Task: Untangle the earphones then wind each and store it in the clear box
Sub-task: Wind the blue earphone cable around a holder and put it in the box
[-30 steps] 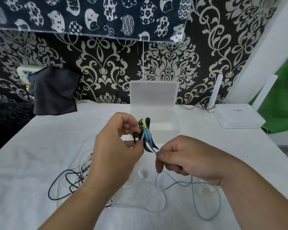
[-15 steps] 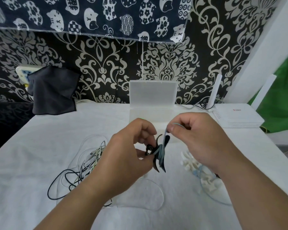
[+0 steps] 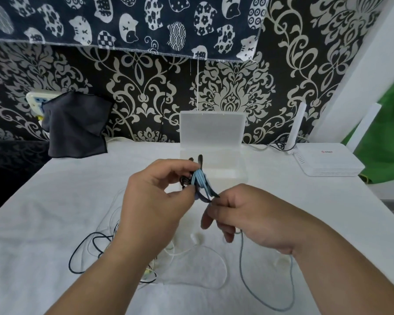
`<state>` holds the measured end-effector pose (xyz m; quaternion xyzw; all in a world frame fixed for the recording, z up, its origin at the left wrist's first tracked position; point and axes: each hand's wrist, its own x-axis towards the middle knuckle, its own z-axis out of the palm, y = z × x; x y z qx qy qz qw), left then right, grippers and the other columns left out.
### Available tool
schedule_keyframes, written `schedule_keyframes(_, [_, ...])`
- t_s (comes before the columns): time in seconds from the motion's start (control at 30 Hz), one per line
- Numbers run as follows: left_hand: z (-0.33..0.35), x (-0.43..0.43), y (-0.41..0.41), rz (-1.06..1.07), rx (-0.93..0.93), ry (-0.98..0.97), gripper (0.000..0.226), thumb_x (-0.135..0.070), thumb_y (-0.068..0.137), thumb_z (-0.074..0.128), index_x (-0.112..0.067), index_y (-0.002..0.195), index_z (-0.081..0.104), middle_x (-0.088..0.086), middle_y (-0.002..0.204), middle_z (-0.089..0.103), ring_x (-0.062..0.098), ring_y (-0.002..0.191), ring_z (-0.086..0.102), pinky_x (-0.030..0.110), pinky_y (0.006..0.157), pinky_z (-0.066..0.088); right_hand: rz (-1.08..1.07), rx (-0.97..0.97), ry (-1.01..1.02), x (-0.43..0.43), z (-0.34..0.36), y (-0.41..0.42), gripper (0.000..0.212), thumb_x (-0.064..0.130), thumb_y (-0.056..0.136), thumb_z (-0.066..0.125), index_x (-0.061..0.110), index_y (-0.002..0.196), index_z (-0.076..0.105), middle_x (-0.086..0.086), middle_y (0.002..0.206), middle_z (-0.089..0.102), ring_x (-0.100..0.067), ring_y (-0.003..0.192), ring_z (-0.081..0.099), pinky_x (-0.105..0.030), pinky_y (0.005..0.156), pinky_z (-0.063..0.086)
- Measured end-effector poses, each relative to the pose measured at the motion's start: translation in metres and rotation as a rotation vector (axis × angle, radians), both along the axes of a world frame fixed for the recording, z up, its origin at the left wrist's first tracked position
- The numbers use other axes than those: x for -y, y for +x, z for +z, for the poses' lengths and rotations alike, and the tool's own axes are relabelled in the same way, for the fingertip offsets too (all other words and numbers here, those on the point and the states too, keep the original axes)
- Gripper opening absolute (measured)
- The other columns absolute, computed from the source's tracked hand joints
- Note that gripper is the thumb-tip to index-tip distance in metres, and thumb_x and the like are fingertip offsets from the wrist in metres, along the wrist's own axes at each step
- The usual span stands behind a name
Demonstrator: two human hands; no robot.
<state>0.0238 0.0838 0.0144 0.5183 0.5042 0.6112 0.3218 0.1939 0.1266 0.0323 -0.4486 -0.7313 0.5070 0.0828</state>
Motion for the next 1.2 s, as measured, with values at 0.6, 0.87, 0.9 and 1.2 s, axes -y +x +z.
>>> schedule_keyframes(0.6, [-0.011, 0.001, 0.003, 0.053, -0.778, 0.12, 0.041, 0.009, 0.071, 0.074, -0.025, 0.095, 0.079, -0.014, 0.089, 0.06, 0.003, 0.076, 0.059, 0.017, 0.067, 0.051, -0.035, 0.113, 0.127, 0.007, 0.018, 0.004, 0.024, 0.027, 0.095, 0.061, 0.017, 0.075, 0.072, -0.002, 0.06, 0.069, -0.014, 0.056, 0.065, -0.033, 0.067, 0.052])
schedule_keyframes(0.87, [-0.007, 0.002, 0.005, -0.215, -0.649, -0.026, 0.043, 0.007, 0.075, 0.065, -0.033, 0.09, 0.063, -0.012, 0.092, 0.061, 0.013, 0.089, 0.061, 0.031, 0.069, 0.058, -0.327, 0.018, 0.377, -0.001, 0.019, 0.015, 0.012, 0.025, 0.085, 0.075, 0.022, 0.074, 0.071, 0.004, 0.058, 0.068, -0.003, 0.042, 0.058, -0.017, 0.041, 0.039])
schedule_keyframes(0.9, [-0.006, 0.003, 0.006, -0.245, -0.623, -0.028, 0.044, 0.008, 0.076, 0.066, -0.034, 0.09, 0.064, -0.011, 0.092, 0.061, 0.014, 0.091, 0.061, 0.029, 0.069, 0.058, -0.346, -0.01, 0.368, -0.001, 0.018, 0.016, 0.012, 0.023, 0.084, 0.077, 0.021, 0.074, 0.071, 0.003, 0.057, 0.067, -0.004, 0.043, 0.059, -0.016, 0.042, 0.04])
schedule_keyframes(1.2, [-0.008, 0.002, 0.001, -0.274, -0.476, -0.026, 0.046, 0.016, 0.079, 0.068, -0.027, 0.09, 0.081, -0.011, 0.091, 0.06, 0.011, 0.081, 0.065, 0.017, 0.069, 0.053, -0.415, -0.223, 0.092, -0.008, 0.014, 0.025, 0.008, 0.018, 0.085, 0.077, 0.017, 0.092, 0.072, -0.006, 0.069, 0.071, -0.018, 0.055, 0.063, -0.033, 0.065, 0.054])
